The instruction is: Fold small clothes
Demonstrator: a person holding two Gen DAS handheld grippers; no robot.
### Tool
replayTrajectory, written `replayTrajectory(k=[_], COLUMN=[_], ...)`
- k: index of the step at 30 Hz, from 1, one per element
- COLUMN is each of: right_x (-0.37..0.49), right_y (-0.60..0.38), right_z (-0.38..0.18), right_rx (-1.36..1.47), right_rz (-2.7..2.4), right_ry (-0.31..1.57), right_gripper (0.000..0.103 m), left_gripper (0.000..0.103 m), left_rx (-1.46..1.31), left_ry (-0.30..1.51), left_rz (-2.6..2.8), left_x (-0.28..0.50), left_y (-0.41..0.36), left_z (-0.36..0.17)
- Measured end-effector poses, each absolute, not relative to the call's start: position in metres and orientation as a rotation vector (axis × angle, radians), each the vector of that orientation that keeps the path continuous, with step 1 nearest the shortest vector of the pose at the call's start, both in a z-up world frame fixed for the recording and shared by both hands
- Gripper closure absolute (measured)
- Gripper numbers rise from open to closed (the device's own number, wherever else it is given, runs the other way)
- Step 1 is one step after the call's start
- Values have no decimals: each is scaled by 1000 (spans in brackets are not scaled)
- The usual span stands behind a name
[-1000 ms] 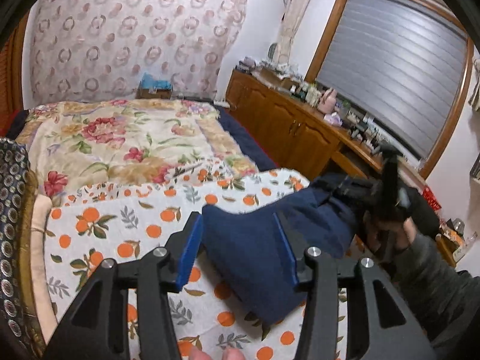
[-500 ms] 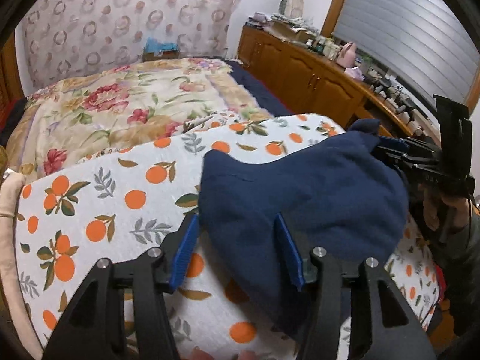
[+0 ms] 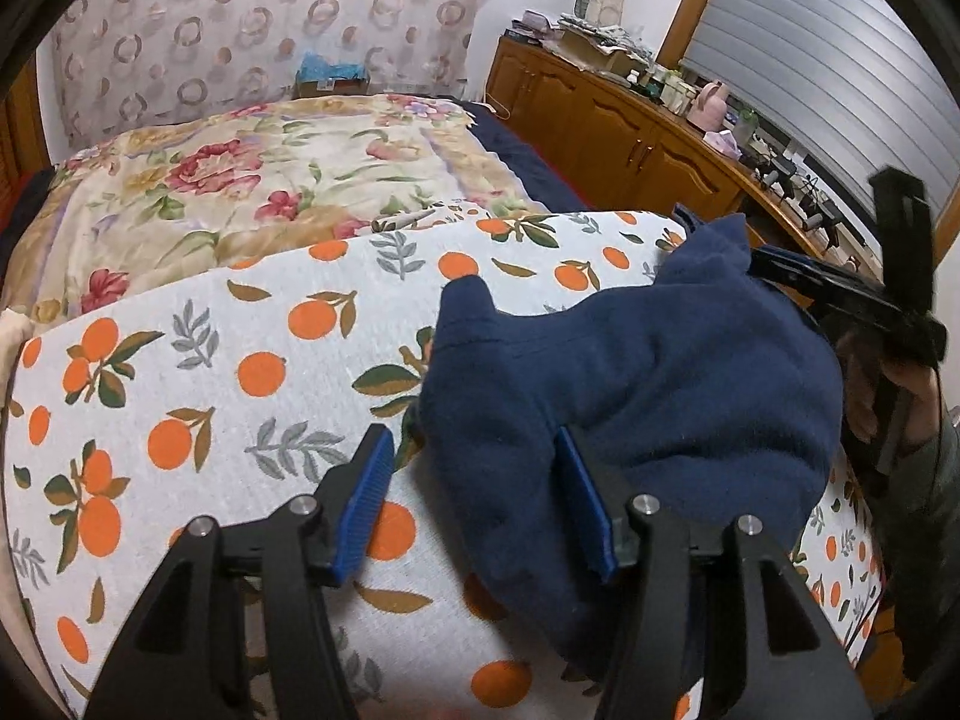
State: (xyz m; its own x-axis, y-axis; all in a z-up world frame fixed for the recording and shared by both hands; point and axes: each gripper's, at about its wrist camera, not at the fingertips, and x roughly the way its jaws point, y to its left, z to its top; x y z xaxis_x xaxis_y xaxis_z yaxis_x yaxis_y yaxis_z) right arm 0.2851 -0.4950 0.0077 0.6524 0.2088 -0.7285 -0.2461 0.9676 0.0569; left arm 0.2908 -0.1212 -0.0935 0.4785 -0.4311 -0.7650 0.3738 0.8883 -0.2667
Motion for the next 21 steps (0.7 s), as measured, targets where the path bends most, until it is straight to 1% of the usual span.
replayTrajectory(k=[2, 5, 8, 13, 14, 16, 17, 18, 21], right_x=[275, 266, 267, 275, 275, 274, 274, 273, 269], right_y=[-495, -489, -480, -481, -479, -480, -480, -480, -477], right_z=[12, 10, -5, -18, -19, -20, -20, -20, -19], right_rx=[-33, -22, -55, 21, 22, 31, 29, 34, 44], right_rz=[286, 354, 360, 407, 413, 429, 434, 447, 489], right_ry=[820, 851, 900, 966, 965, 967, 968, 972, 972], right_gripper=[47, 40, 38, 39, 38, 38, 41, 49, 65], left_gripper=[47, 47, 47, 48, 54, 61, 66, 73, 88], left_rx=[-68, -72, -94, -168, -189, -198, -208, -215, -222], left_ry=[955, 954, 961, 974, 979, 978, 983, 981, 958], left_rz=[-494, -494, -505, -539, -559, -563, -574, -581, -607], left_x=[292, 292, 297, 302, 303, 302, 302, 301, 297], left_y=[-121, -119, -118, -111, -110, -108, -107, -107, -108], left_z=[-93, -92, -91, -91, -92, -92, -93, -93, -87])
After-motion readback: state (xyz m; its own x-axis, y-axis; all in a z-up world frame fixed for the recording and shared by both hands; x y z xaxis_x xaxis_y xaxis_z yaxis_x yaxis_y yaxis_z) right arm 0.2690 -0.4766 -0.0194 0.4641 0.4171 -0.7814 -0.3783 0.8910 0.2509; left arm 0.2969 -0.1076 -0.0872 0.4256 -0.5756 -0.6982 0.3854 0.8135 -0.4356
